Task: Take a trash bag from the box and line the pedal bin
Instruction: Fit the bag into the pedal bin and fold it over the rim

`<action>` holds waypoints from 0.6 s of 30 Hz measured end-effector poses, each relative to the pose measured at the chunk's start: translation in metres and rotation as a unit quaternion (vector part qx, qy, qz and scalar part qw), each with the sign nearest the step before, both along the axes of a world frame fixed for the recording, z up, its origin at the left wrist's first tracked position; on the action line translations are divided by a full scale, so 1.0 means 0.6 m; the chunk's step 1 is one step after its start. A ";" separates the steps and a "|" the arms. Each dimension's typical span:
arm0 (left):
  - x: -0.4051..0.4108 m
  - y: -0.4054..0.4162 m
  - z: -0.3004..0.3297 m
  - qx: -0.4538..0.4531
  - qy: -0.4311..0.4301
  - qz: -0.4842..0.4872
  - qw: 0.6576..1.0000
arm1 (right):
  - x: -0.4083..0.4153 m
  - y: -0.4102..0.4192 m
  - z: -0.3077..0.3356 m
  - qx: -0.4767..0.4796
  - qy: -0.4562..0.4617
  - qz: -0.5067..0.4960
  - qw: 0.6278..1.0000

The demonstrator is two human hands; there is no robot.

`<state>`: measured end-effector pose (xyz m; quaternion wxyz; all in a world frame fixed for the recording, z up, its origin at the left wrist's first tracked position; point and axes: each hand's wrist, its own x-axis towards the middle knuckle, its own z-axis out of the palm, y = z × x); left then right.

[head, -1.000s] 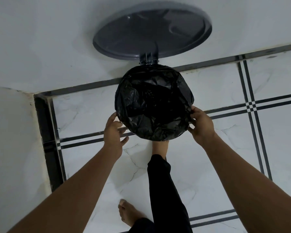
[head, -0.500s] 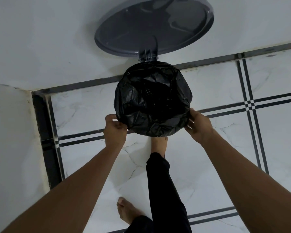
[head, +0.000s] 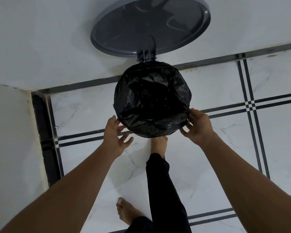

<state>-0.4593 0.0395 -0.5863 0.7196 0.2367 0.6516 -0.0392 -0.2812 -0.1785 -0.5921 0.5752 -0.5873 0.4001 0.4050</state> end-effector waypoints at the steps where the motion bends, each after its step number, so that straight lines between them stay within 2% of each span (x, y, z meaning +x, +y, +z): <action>1: 0.001 -0.003 0.000 -0.021 -0.010 0.019 1.000 | -0.001 0.008 0.004 -0.069 -0.023 0.042 0.996; 2: 0.006 -0.005 0.001 -0.033 -0.018 0.036 0.999 | -0.003 0.018 0.009 -0.170 -0.083 0.070 0.979; 3: 0.012 -0.005 0.001 -0.037 -0.025 0.052 0.998 | -0.005 0.029 0.014 -0.272 -0.192 0.070 0.940; 4: 0.021 -0.004 0.003 -0.033 -0.024 0.064 0.997 | -0.007 0.047 0.026 -0.307 -0.326 0.080 0.890; 5: 0.029 -0.004 0.003 -0.026 -0.019 0.077 0.996 | -0.013 0.073 0.047 -0.276 -0.440 0.126 0.845; 6: 0.036 -0.004 0.003 -0.020 -0.011 0.083 0.996 | -0.018 0.099 0.059 -0.218 -0.514 0.203 0.804; 7: 0.043 -0.002 0.004 -0.015 -0.007 0.088 0.996 | -0.021 0.127 0.058 -0.170 -0.545 0.296 0.766; 8: 0.049 0.000 0.004 -0.014 -0.003 0.092 0.996 | -0.021 0.157 0.044 -0.152 -0.533 0.400 0.730; 9: 0.053 0.001 0.003 -0.013 -0.001 0.095 0.995 | -0.018 0.185 0.025 -0.160 -0.485 0.498 0.701; 12: 0.055 0.006 -0.011 -0.015 0.006 0.093 0.996 | 0.011 0.248 -0.076 -0.217 -0.240 0.692 0.646; 15: 0.052 0.010 -0.027 -0.023 0.007 0.093 0.995 | 0.033 0.271 -0.153 -0.195 -0.158 0.778 0.576; 18: 0.052 0.019 -0.039 -0.034 0.005 0.086 0.996 | 0.040 0.284 -0.209 -0.190 -0.159 0.801 0.545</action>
